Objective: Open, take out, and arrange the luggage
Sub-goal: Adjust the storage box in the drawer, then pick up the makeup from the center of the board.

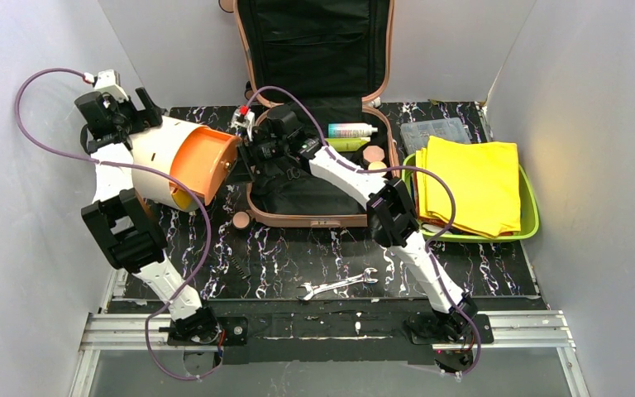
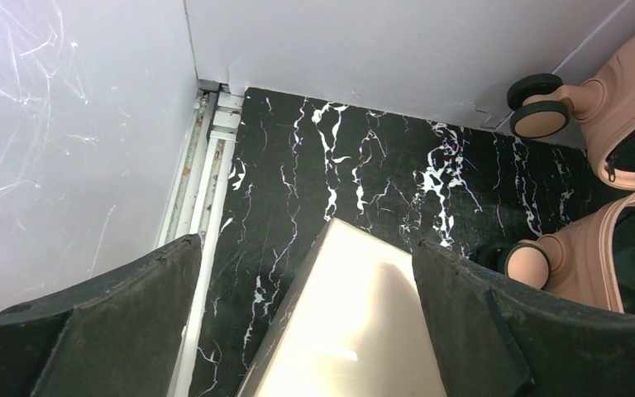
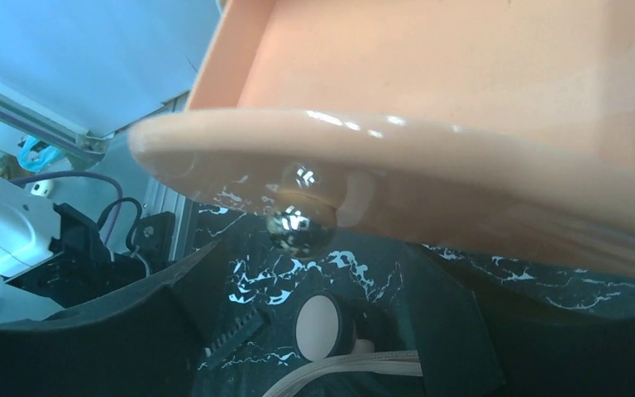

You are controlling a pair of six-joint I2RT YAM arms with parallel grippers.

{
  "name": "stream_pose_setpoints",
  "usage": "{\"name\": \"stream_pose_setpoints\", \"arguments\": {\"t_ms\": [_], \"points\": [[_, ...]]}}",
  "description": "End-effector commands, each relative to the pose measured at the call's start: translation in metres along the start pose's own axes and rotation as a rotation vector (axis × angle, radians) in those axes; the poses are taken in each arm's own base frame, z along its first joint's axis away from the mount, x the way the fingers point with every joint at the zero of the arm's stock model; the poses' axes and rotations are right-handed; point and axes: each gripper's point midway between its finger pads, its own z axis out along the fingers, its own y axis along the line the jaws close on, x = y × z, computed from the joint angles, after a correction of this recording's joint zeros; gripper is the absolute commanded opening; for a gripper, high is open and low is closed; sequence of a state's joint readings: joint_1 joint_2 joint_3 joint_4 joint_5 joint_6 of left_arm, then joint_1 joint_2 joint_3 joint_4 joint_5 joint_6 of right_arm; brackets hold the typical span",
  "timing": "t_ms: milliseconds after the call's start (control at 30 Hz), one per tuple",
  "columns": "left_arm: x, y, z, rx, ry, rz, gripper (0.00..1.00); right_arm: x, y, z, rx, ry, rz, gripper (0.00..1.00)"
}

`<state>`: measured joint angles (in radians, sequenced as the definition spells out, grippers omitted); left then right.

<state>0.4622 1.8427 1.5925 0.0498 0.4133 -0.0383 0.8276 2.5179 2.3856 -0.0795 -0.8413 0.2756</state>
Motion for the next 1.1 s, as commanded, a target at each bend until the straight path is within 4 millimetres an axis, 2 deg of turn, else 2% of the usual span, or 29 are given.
{"name": "stream_pose_setpoints", "arguments": {"t_ms": [0,167,267,367,500,667,767,867,900,933,1067], "points": [[0.058,-0.012,-0.009,0.027,0.179,-0.101,0.98,0.004,-0.007,-0.002,0.031,0.023,-0.038,0.84],[0.045,-0.014,-0.016,0.023,0.162,-0.095,0.98,0.015,0.005,-0.036,0.081,0.116,-0.072,0.85],[0.03,-0.016,-0.019,0.018,0.14,-0.098,0.98,0.017,0.02,-0.069,0.163,0.195,-0.189,0.89],[0.012,-0.02,-0.024,0.023,0.107,-0.102,0.98,0.035,0.019,-0.101,0.283,0.306,-0.266,0.93],[-0.021,-0.03,-0.038,0.038,0.041,-0.092,0.98,0.046,-0.005,-0.151,0.49,0.423,-0.355,0.98],[-0.065,-0.052,-0.068,0.083,-0.037,-0.062,0.98,0.04,-0.054,-0.209,0.704,0.475,-0.381,0.99],[-0.08,-0.069,-0.099,0.111,-0.064,-0.025,0.98,0.041,-0.092,-0.232,0.801,0.521,-0.408,0.98],[-0.078,-0.091,-0.142,0.143,-0.069,0.038,0.98,0.052,-0.127,-0.239,0.841,0.62,-0.474,0.98],[-0.073,-0.098,-0.158,0.149,-0.066,0.062,0.98,0.048,-0.133,-0.24,0.846,0.635,-0.507,0.99],[-0.058,-0.102,-0.17,0.153,-0.043,0.087,0.98,0.054,-0.144,-0.239,0.846,0.662,-0.524,0.98],[-0.014,-0.121,-0.223,0.172,0.005,0.196,0.98,0.055,-0.176,-0.238,0.868,0.728,-0.616,0.98]]}}
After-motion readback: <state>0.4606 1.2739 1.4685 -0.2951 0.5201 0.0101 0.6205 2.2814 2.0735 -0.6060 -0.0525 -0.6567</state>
